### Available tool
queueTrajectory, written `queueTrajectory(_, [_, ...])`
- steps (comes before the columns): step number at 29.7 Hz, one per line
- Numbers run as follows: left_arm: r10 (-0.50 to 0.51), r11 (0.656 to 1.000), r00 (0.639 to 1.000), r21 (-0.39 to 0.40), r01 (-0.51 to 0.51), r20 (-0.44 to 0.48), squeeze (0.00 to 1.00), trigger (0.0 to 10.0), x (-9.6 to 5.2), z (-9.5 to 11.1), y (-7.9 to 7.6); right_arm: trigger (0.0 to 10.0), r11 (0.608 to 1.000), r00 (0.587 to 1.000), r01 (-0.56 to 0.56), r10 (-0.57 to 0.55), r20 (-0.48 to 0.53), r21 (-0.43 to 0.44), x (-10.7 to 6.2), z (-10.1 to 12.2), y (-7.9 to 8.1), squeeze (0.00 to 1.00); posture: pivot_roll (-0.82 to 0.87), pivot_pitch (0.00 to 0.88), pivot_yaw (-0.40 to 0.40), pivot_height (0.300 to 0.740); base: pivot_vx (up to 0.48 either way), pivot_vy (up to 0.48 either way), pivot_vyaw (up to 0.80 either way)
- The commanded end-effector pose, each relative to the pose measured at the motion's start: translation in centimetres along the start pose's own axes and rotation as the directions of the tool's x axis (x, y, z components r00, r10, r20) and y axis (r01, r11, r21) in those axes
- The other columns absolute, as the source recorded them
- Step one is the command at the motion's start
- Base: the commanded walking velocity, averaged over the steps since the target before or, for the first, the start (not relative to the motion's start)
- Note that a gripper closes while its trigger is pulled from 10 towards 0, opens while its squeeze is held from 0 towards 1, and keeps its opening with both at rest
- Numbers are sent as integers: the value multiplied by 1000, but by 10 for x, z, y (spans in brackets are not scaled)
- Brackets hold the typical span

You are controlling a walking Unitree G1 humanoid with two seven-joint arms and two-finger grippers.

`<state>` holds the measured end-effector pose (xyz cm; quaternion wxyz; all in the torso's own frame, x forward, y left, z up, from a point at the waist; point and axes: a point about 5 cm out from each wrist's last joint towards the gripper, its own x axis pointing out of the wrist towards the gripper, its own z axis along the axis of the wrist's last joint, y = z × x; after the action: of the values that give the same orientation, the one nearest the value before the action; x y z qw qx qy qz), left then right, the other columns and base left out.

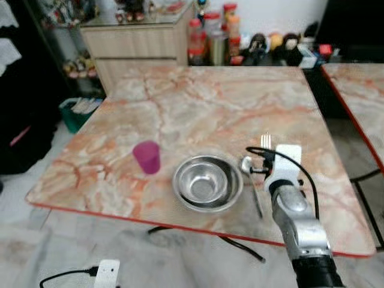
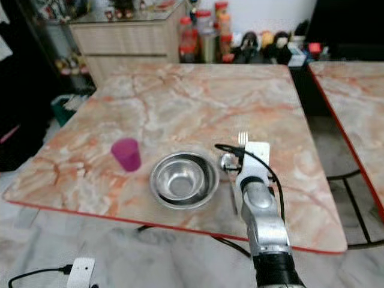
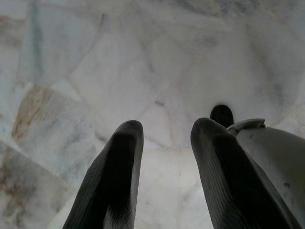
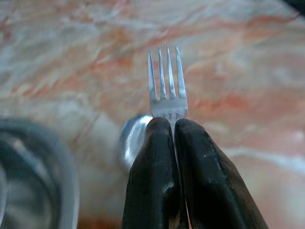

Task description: Setting the table

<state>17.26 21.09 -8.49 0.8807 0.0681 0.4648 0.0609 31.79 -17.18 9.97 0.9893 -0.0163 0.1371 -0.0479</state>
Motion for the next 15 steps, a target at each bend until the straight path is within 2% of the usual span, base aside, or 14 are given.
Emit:
queueTrajectory(1, [7, 1000, 1000, -4, -7, -22, 0, 10000, -1, -5, 4, 10000, 1000, 999, 17, -17, -27, 2, 1, -8, -5, 0, -34, 45, 71, 740, 0, 0, 0])
queueTrajectory(6, [6, 1000, 1000, -4, -6, -22, 0, 10000, -1, -5, 4, 10000, 999, 997, 50, -49, -51, 9, 4, -15, -16, 0, -31, 45, 73, 740, 0, 0, 0])
queueTrajectory(15, [1, 1000, 1000, -4, -1, -22, 0, 10000, -1, -5, 5, 10000, 995, 995, 97, -98, -25, -17, 15, -4, -39, 0, -32, 41, 77, 740, 0, 0, 0])
